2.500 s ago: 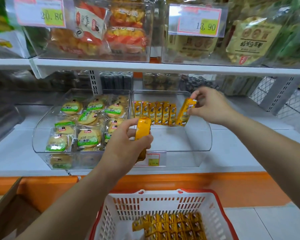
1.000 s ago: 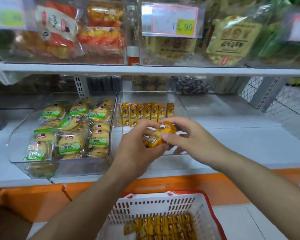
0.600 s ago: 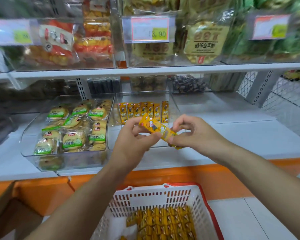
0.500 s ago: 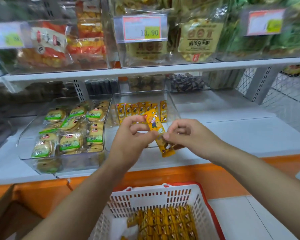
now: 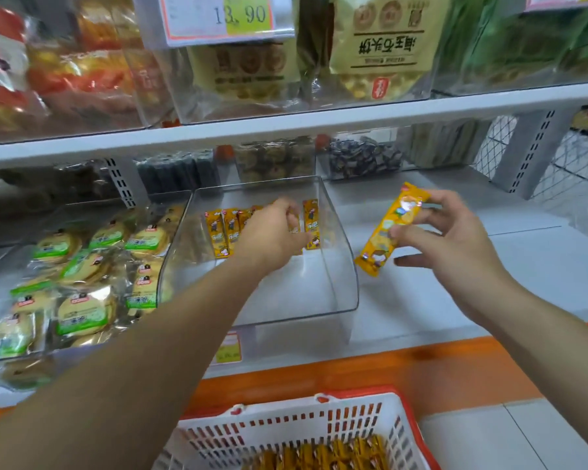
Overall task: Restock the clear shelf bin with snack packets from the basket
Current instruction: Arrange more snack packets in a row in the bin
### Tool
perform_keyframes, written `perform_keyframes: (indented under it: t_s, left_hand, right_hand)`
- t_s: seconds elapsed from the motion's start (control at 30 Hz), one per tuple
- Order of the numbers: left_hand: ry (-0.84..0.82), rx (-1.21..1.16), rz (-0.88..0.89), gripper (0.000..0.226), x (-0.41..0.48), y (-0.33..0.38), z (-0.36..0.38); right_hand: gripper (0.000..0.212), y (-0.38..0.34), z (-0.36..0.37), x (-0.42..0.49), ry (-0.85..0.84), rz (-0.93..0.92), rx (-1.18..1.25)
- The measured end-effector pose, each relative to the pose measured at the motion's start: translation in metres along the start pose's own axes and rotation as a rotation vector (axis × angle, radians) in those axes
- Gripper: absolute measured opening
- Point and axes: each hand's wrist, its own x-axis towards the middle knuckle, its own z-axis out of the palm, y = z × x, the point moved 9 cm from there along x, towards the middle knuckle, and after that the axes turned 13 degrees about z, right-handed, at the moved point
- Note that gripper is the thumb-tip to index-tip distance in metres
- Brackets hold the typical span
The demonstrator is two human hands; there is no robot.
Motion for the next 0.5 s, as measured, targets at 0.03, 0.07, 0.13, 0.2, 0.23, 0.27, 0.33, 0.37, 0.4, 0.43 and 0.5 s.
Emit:
perform_keyframes:
  t_s: [0.03, 0.07, 0.13, 0.2, 0.23, 0.27, 0.33, 0.37, 0.4, 0.43, 0.5]
  left_hand:
    - [-0.027, 0.128, 0.01, 0.047, 0.014, -0.006, 0.006]
    - [-0.037, 0.243, 0.036, 0.052, 0.026, -0.009, 0.012]
    - [0.007, 0.327, 0.13, 0.058, 0.047, -0.011, 0.021]
    - [0.063, 0.27, 0.206, 0.059, 0.062, -0.014, 0.027]
    - [0.071, 0.268, 0.223, 0.061, 0.067, -0.018, 0.03]
    - [0.062, 0.305, 0.23, 0.065, 0.072, -0.023, 0.034]
    - [0.016, 0.421, 0.213, 0.07, 0.077, -0.034, 0.043]
    - [0.005, 0.459, 0.208, 0.068, 0.077, -0.038, 0.046]
    - [0.014, 0.473, 0.212, 0.064, 0.078, -0.041, 0.045]
    - [0.03, 0.474, 0.218, 0.058, 0.078, -0.044, 0.043]
    - [0.028, 0.477, 0.245, 0.052, 0.079, -0.044, 0.037]
  right_hand:
    - [0.035, 0.001, -0.004, 0.005, 0.016, -0.007, 0.021]
    - [0.033, 0.002, -0.005, 0.01, 0.018, -0.012, 0.046]
    - [0.03, 0.001, 0.0, 0.021, 0.0, -0.01, 0.102]
    - [0.027, -0.002, 0.012, 0.036, -0.023, -0.009, 0.158]
    - [0.025, -0.004, 0.02, 0.046, -0.035, -0.008, 0.163]
    - [0.023, -0.006, 0.029, 0.056, -0.049, -0.009, 0.148]
    - [0.022, -0.01, 0.048, 0.077, -0.065, -0.016, 0.053]
    - [0.022, -0.011, 0.055, 0.087, -0.066, -0.02, -0.027]
    - [0.023, -0.011, 0.063, 0.098, -0.067, -0.024, -0.118]
    - [0.025, -0.013, 0.072, 0.108, -0.063, -0.038, -0.211]
    - [0.032, -0.023, 0.087, 0.124, -0.035, -0.157, -0.439]
